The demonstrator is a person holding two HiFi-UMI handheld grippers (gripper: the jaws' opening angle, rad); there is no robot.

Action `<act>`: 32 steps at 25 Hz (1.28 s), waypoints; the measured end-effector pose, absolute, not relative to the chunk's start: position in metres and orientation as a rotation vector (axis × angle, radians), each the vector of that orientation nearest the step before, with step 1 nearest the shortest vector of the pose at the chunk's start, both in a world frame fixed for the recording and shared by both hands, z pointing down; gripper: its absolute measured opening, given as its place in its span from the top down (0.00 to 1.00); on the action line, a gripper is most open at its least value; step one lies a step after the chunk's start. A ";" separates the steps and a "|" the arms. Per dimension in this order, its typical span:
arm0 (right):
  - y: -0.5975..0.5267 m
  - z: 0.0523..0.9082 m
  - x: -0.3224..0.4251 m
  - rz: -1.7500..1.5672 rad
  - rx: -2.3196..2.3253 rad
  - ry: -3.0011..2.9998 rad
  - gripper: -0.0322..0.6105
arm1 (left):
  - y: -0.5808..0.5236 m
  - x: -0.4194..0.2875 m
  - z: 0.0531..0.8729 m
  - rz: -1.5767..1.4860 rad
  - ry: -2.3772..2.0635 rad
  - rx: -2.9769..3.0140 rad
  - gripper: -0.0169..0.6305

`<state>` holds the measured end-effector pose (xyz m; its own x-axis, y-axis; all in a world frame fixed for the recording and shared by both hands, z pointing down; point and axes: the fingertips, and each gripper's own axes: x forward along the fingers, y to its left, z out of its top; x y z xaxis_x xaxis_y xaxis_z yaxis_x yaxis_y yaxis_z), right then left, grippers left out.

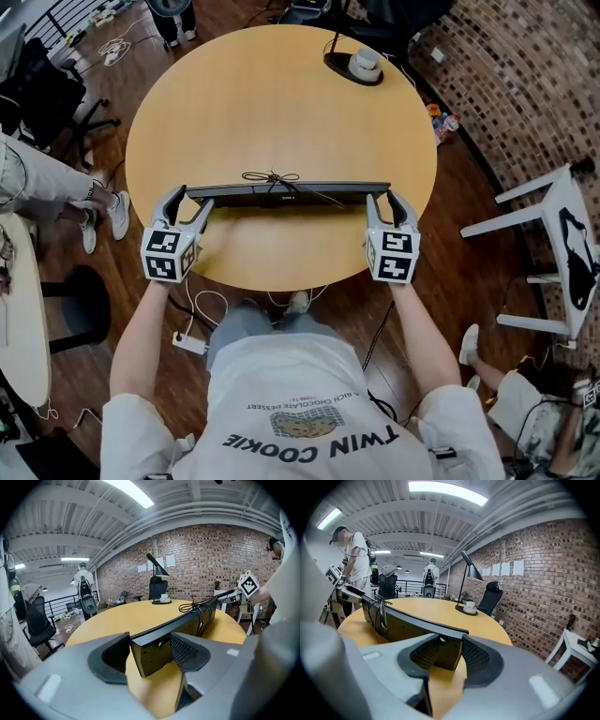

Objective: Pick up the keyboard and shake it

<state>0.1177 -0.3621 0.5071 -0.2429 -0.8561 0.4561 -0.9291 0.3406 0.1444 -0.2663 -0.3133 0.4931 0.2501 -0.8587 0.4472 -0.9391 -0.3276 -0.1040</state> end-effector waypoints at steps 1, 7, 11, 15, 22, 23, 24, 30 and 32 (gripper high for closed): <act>-0.357 0.508 0.118 0.213 1.563 -2.151 0.72 | -0.308 -0.266 0.494 0.660 -1.703 2.340 0.54; -0.333 0.512 0.118 0.119 1.543 -2.073 0.71 | -0.286 -0.267 0.500 0.767 -1.711 2.377 0.55; -0.325 0.519 0.119 -0.161 1.414 -1.860 0.71 | -0.283 -0.265 0.504 0.901 -1.742 2.375 0.56; -0.315 0.525 0.117 -0.428 1.292 -1.654 0.71 | -0.275 -0.267 0.509 1.204 -1.809 2.358 0.60; -0.306 0.523 0.096 -0.778 1.007 -1.474 0.71 | -0.271 -0.251 0.509 1.656 -1.764 2.459 0.62; -0.303 0.524 0.090 -0.820 0.957 -1.467 0.71 | -0.269 -0.246 0.512 1.752 -1.720 2.479 0.65; -0.299 0.527 0.085 -0.851 0.907 -1.463 0.71 | -0.267 -0.242 0.516 1.842 -1.664 2.495 0.69; -0.284 0.574 0.079 -0.754 0.729 -1.458 0.71 | -0.245 -0.230 0.559 2.035 -1.373 2.499 0.77; -0.280 0.585 0.082 -0.751 0.703 -1.441 0.71 | -0.241 -0.228 0.568 2.041 -1.335 2.496 0.77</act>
